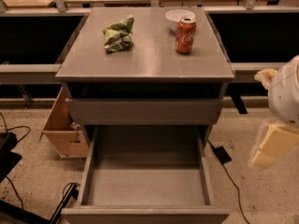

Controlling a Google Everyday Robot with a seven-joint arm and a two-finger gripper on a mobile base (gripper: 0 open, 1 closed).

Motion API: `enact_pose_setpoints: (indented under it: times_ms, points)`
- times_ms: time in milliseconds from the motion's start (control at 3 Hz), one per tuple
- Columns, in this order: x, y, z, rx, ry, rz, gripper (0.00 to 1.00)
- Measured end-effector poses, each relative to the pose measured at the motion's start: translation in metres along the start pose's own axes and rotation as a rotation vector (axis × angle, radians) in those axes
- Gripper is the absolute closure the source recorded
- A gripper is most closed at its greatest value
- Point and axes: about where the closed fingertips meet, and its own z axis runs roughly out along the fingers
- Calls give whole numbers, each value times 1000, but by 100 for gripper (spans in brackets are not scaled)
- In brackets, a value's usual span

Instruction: Close middle drawer

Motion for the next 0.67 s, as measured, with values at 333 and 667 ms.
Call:
enact_pose_setpoints:
  times_ms: [333,667]
  points:
    - [11,31,33,62,39,-1,0]
    - [31,81,130,12,72,-3,0]
